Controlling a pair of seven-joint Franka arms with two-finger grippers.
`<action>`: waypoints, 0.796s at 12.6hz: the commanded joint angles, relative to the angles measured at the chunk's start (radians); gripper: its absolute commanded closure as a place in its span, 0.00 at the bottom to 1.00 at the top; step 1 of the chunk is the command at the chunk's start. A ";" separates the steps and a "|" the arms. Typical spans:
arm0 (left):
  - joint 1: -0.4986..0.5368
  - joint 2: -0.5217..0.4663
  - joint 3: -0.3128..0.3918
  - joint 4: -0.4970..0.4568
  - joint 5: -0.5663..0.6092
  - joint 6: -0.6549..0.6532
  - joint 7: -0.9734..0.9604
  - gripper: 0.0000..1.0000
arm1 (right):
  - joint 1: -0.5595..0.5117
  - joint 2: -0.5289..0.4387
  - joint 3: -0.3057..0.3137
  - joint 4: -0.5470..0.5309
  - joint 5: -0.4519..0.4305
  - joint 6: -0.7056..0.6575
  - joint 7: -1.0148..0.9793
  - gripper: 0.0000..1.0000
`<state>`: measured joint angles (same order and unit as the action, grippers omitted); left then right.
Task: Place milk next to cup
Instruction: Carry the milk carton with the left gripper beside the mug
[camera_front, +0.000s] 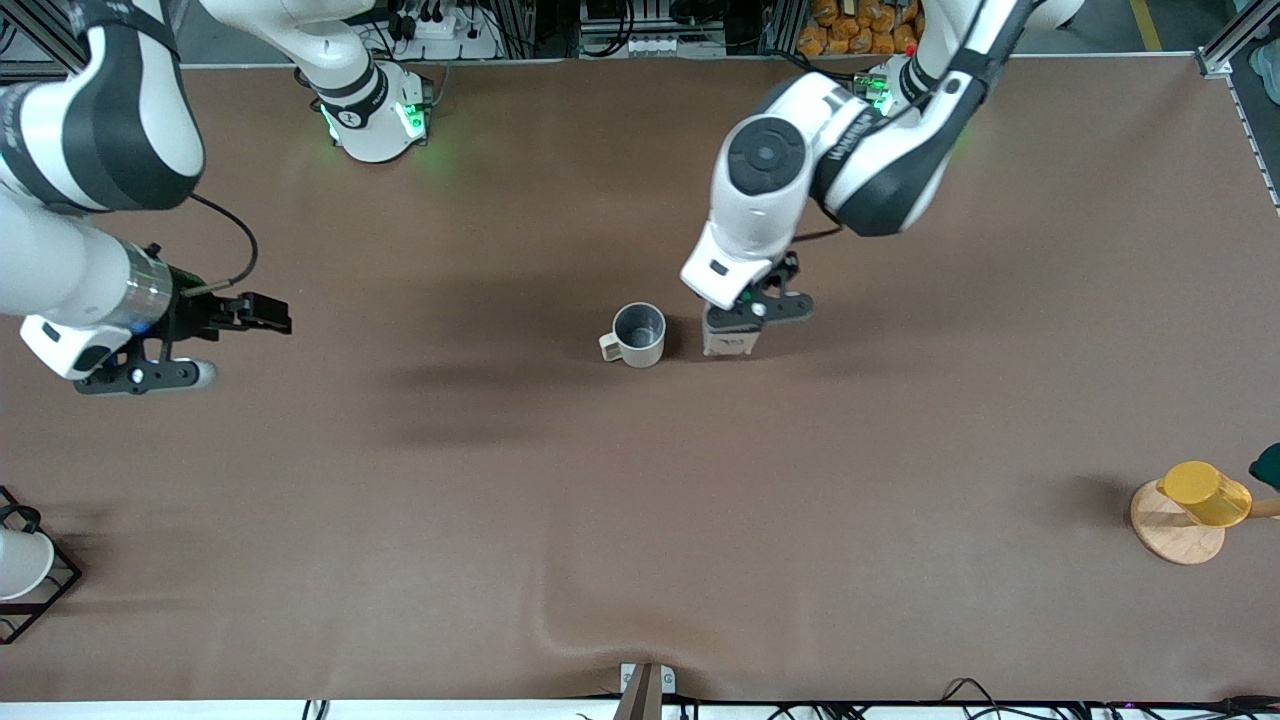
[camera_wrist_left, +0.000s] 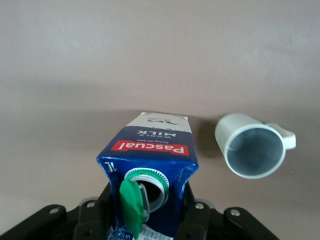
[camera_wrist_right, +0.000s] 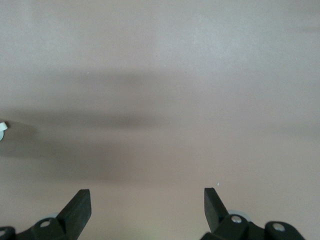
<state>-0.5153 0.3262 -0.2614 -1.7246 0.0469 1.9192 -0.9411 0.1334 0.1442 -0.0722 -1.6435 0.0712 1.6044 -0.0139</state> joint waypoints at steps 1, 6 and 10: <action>-0.118 0.040 0.007 0.022 0.002 -0.019 -0.157 0.47 | -0.020 -0.084 0.026 -0.004 -0.019 -0.066 -0.011 0.00; -0.199 0.048 -0.005 0.028 -0.005 0.015 -0.218 0.47 | -0.026 -0.182 0.034 0.013 -0.085 -0.153 -0.035 0.00; -0.235 0.065 -0.005 0.026 0.011 0.095 -0.223 0.47 | -0.129 -0.206 0.066 0.040 -0.100 -0.221 -0.044 0.00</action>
<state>-0.7322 0.3757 -0.2689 -1.7137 0.0469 1.9846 -1.1444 0.0617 -0.0507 -0.0346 -1.6189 -0.0176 1.4049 -0.0362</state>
